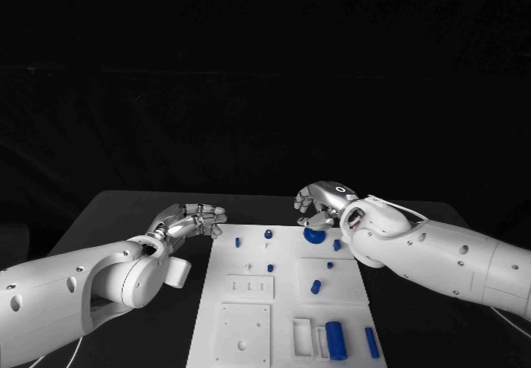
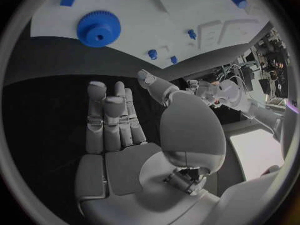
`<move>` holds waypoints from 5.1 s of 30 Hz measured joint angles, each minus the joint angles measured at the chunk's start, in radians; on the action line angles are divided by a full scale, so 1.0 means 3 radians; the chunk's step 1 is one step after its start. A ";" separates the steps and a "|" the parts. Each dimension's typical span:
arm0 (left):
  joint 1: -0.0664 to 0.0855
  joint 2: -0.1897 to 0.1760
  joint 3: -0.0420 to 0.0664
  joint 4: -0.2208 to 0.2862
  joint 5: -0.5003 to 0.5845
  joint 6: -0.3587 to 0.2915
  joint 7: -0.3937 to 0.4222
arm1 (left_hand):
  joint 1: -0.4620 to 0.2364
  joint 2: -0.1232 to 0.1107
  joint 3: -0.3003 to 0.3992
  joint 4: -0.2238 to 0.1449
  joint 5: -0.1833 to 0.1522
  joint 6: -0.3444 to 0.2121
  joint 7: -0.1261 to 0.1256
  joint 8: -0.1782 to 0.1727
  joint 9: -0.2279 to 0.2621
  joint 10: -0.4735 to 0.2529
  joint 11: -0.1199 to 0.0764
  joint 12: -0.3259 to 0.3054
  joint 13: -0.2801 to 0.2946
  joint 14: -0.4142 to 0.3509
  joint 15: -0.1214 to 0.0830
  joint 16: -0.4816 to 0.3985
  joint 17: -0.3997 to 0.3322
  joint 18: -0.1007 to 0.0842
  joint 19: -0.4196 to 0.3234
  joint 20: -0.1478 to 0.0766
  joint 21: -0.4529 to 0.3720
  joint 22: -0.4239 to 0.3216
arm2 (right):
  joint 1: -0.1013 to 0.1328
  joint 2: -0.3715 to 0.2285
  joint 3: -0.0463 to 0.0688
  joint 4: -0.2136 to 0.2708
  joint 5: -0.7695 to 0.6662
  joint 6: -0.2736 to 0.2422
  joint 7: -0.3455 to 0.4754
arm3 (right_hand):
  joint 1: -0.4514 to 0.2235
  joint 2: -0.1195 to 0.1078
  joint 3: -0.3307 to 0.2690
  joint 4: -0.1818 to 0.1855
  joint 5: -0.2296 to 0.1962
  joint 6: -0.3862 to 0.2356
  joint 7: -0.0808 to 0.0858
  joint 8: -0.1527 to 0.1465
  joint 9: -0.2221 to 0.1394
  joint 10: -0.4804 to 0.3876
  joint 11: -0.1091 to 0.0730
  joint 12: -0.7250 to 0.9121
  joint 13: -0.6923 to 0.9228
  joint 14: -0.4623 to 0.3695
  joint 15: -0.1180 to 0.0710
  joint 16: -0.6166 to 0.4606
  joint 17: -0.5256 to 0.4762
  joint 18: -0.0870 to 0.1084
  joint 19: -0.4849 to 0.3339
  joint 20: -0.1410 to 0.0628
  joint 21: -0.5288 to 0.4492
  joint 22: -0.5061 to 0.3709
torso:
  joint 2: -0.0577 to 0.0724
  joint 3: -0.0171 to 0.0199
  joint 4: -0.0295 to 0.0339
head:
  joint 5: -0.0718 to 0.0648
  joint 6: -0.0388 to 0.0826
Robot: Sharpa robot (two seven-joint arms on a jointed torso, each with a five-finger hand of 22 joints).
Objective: Assemble the parts on the task board
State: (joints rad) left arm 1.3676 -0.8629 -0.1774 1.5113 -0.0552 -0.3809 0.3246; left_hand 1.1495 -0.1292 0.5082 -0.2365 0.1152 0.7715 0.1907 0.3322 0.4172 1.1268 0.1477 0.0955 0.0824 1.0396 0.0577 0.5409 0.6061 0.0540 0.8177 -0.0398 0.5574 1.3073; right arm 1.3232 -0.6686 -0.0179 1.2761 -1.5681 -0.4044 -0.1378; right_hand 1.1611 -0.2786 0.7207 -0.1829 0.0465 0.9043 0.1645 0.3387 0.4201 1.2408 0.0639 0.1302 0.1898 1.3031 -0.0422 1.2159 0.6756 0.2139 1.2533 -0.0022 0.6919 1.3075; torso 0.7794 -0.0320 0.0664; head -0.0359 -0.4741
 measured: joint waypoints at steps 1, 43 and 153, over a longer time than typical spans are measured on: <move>0.0000 -0.0002 -0.0001 0.0000 -0.0003 -0.0001 -0.0001 | -0.0002 -0.0002 0.0005 -0.0007 0.0000 0.0000 0.0000 0.0000 -0.0001 0.0033 -0.0018 0.0020 0.0012 0.0000 0.0000 0.0000 0.0004 0.0000 -0.0008 -0.0008 0.0001 0.0000 | 0.0005 -0.0045 0.0005 0.0015 0.0047 0.0016 0.0015 | 0.0005 0.0005 -0.0016 -0.0005 0.0000 0.0008 -0.0008 0.0000 0.0000 0.0000 0.0000 0.0015 0.0019 0.0001 -0.0010 0.0000 0.0000 0.0000 0.0000 0.0000 0.0004 0.0000 | -0.0002 0.0005 -0.0007 | 0.0004 0.0003; -0.0002 0.0029 -0.0005 0.0027 -0.0041 -0.0015 -0.0011 | -0.0022 0.0007 0.0016 -0.0037 0.0000 0.0000 0.0000 0.0000 -0.0011 0.0023 -0.0029 0.0146 0.0087 0.0000 0.0000 -0.0019 0.0064 -0.0028 -0.0021 -0.0010 0.0039 0.0002 | -0.0134 0.0136 0.0002 -0.0542 0.0260 0.0458 0.0149 | -0.0234 0.0091 -0.0516 -0.0011 0.0304 -0.0153 -0.0038 -0.0164 -0.0085 -0.0175 -0.0088 0.3774 0.3495 -0.0092 -0.0112 0.0549 0.0604 0.0000 0.0072 -0.0179 0.0547 -0.0001 | -0.0013 0.0068 -0.0094 | 0.0062 -0.0096; -0.0002 0.0029 -0.0005 0.0019 -0.0140 -0.0017 -0.0041 | -0.0047 0.0005 0.0016 -0.0037 0.0000 0.0000 0.0000 -0.0013 -0.0016 -0.0063 0.0001 0.0132 0.0086 0.0000 0.0000 -0.0033 0.0089 -0.0022 -0.0033 0.0003 0.0051 0.0000 | -0.0192 0.0419 -0.0071 0.0176 -0.1249 -0.0008 -0.0379 | -0.0250 0.0036 0.0032 0.0306 0.0565 0.0050 -0.0239 0.0043 0.0003 -0.0139 -0.0232 0.3716 0.3450 -0.0043 -0.0222 0.0384 0.0865 -0.0048 0.0026 -0.0200 0.0726 -0.0001 | -0.0017 0.0068 -0.0092 | 0.0089 -0.0074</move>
State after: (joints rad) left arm 1.3671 -0.8542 -0.1789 1.5169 -0.0971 -0.3861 0.3124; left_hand 1.1354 -0.1276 0.5130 -0.2475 0.1153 0.7715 0.1907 0.3283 0.4125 1.1078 0.1480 0.1351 0.1081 1.0395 0.0576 0.5310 0.6329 0.0473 0.8078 -0.0390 0.5728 1.3074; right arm 1.2657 -0.5429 -0.0391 1.3289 -1.9430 -0.4069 -0.2516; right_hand 1.0861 -0.2678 0.7304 -0.0912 0.2160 0.9192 0.0928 0.3516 0.4210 1.1991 -0.0057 1.2449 1.2248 1.2901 -0.1087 1.3311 0.9351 0.1996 1.2610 -0.0622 0.9098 1.3073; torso 0.7742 -0.0116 0.0388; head -0.0093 -0.4961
